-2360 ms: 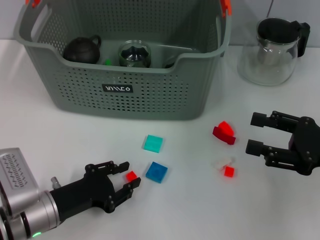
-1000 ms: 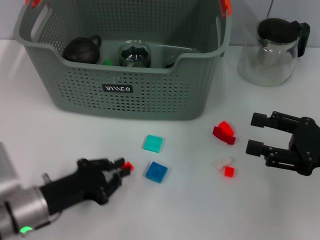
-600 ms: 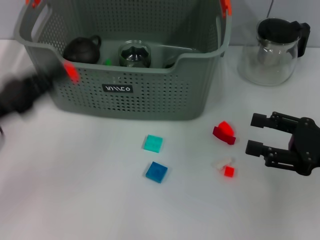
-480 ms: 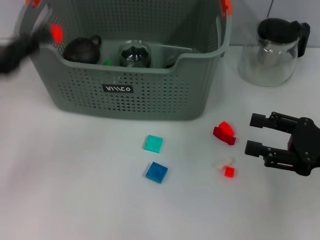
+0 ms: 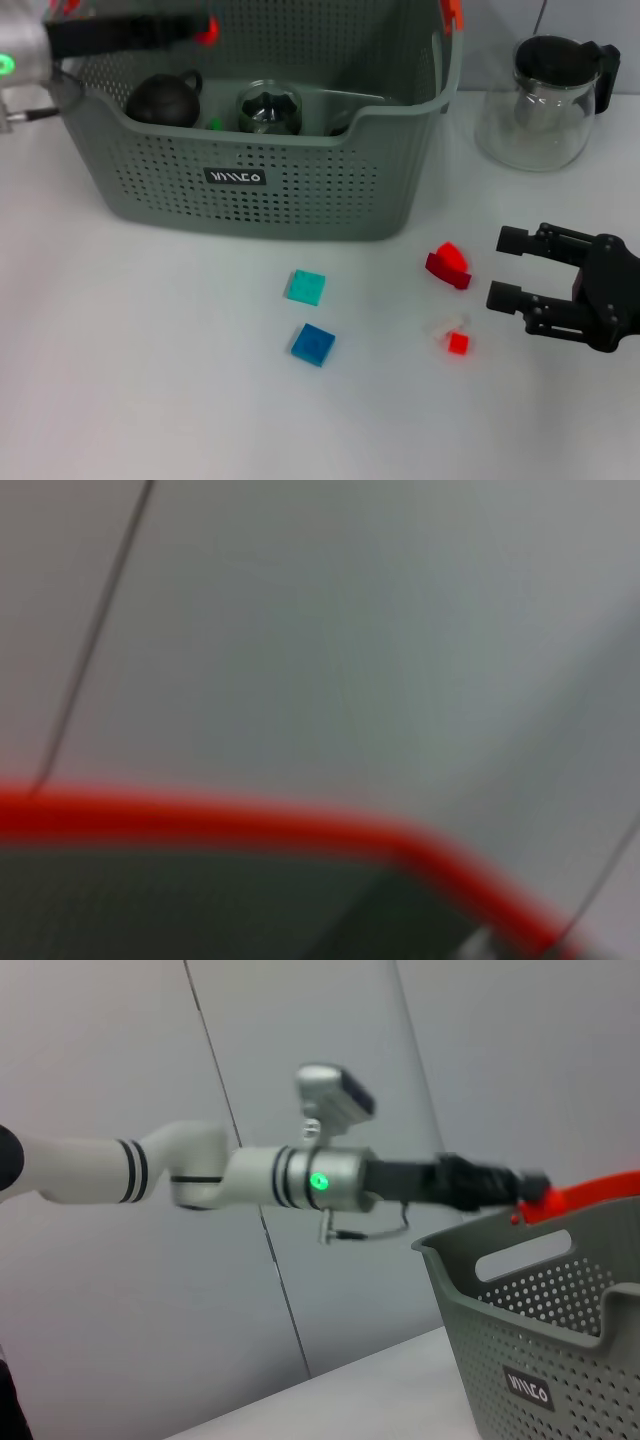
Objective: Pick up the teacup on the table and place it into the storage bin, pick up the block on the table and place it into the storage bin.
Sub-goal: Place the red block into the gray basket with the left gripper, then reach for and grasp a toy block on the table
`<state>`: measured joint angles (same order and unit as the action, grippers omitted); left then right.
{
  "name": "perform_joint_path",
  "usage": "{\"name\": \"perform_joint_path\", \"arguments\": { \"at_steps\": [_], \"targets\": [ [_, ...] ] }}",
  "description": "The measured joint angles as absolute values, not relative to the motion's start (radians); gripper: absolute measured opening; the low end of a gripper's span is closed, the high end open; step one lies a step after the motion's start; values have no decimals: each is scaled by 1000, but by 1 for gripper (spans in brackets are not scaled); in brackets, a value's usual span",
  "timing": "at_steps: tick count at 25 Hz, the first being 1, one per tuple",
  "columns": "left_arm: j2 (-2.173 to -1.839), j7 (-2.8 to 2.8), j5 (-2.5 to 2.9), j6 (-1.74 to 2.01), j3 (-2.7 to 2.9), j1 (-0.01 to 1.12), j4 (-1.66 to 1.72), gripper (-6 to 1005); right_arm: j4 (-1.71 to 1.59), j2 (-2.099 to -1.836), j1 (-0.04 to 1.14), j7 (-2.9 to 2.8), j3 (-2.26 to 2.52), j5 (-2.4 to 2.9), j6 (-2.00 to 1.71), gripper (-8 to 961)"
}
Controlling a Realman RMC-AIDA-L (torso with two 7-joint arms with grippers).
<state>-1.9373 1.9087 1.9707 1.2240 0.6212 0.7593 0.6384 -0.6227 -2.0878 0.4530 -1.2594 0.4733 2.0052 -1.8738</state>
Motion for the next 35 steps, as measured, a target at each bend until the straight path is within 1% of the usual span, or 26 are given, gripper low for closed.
{"name": "perform_joint_path", "arguments": {
  "at_steps": [5,7,10,14,17,20,23,24,26,28,29,31,33,35],
  "targets": [
    [-1990,2002,2086,1020,815,760,696,253,-623,-2090,457,-1261,476,2004,-1871,790],
    [-2003,2003,2090,1015,816,753,715,258,-623,-2091,458,-1263,477,2004,-1871,790],
    [-2027,2002,2053,1038,809,717,793,329,-623,-2090,459,-1265,476,2004,-1871,790],
    [-2056,1975,1909,1113,771,624,904,423,-623,-2090,458,-1264,472,2004,-1870,790],
    [-2069,1844,1699,1266,675,547,904,494,-623,-2090,458,-1263,471,2003,-1870,790],
    [-2070,1666,1537,1494,590,481,834,573,-623,-2091,457,-1262,471,2004,-1870,790],
    [-2069,1517,1520,1663,534,419,766,656,-623,-2091,457,-1262,471,2004,-1870,790],
    [-2076,1449,1551,1697,524,390,755,684,-623,-2091,457,-1262,470,2004,-1870,790],
    [-2097,1330,1615,1723,517,341,745,684,-623,-2091,457,-1263,470,2004,-1869,790],
    [-2124,1210,1691,1728,520,289,737,685,-623,-2091,457,-1264,469,2004,-1869,790],
    [-2143,1142,1735,1728,524,262,729,685,-623,-2091,457,-1265,469,2004,-1868,790],
    [-2162,1049,1799,1723,527,236,707,685,-623,-2091,457,-1266,469,2003,-1868,790],
    [-2168,976,1863,1716,528,232,660,685,-623,-2090,457,-1266,469,2003,-1868,790],
    [-2165,929,1926,1703,529,246,599,686,-623,-2090,458,-1266,469,2002,-1868,791]
  ]
}}
